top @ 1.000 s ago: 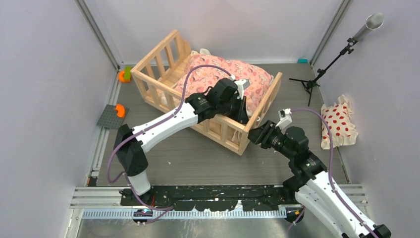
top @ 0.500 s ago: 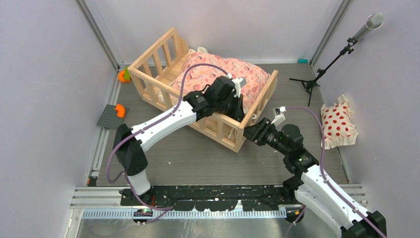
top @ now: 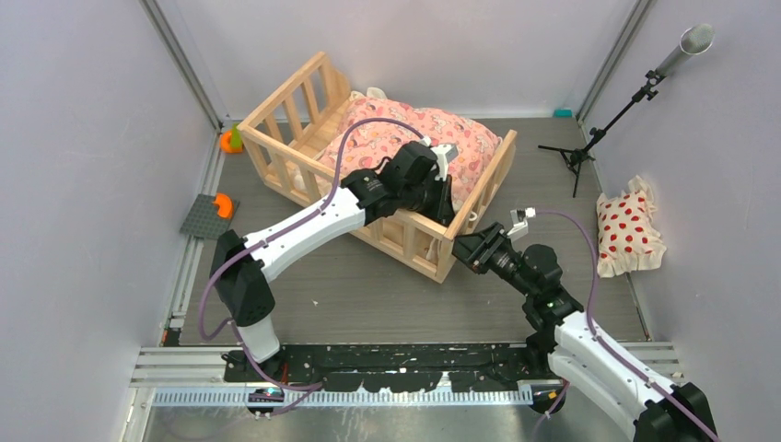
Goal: Set up the pet bed
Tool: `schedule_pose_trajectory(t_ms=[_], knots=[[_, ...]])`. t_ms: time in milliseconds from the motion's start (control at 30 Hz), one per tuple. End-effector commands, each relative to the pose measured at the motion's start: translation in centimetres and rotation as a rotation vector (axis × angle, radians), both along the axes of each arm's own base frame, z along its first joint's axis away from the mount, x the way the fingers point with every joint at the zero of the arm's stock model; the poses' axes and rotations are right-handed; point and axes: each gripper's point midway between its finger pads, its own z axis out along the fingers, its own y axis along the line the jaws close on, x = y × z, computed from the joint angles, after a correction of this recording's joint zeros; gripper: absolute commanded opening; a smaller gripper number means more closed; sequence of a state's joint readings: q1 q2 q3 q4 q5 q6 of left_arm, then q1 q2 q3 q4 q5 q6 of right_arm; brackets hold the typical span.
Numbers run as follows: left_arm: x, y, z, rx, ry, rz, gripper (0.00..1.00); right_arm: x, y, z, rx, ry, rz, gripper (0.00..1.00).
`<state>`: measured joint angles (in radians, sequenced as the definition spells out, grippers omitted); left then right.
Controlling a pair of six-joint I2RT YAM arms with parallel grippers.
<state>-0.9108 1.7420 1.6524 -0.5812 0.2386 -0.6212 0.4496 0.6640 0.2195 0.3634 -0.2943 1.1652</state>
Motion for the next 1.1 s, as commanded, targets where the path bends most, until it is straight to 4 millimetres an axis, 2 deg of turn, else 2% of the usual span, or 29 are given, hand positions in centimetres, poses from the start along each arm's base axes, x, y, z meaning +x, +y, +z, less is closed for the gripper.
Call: schedule_pose_trajectory(t_ms=[0,233,433,733,967,1067], knots=[[-3.2,-1.6,2.3,-0.072,0.04,-0.107,0.0,3.2,-2.0,4.3,0.124,-0.132,-0.18,0.51],[-3.2,-1.9,2.0,-0.074,0.052,-0.107,0.0,3.8,-1.4,4.3,0.144,-0.109,-0.166,0.5],[-3.2,-2.0,1.4,-0.071,0.064,-0.106,0.0,4.5,-1.8,3.6,0.137,-0.089,-0.21,0.31],[-3.2,-2.0,1.2,-0.069,0.063,-0.104,0.0,4.5,-2.7,3.0,0.082,-0.107,-0.25,0.1],[-3.4,-1.8,1.5,-0.072,0.076,-0.13,0.0,3.9,-4.8,2.4,-0.043,-0.102,-0.331,0.02],[-3.6,-1.5,1.9,-0.063,0.088,-0.14,0.0,3.5,-5.6,3.0,-0.086,-0.12,-0.359,0.02]])
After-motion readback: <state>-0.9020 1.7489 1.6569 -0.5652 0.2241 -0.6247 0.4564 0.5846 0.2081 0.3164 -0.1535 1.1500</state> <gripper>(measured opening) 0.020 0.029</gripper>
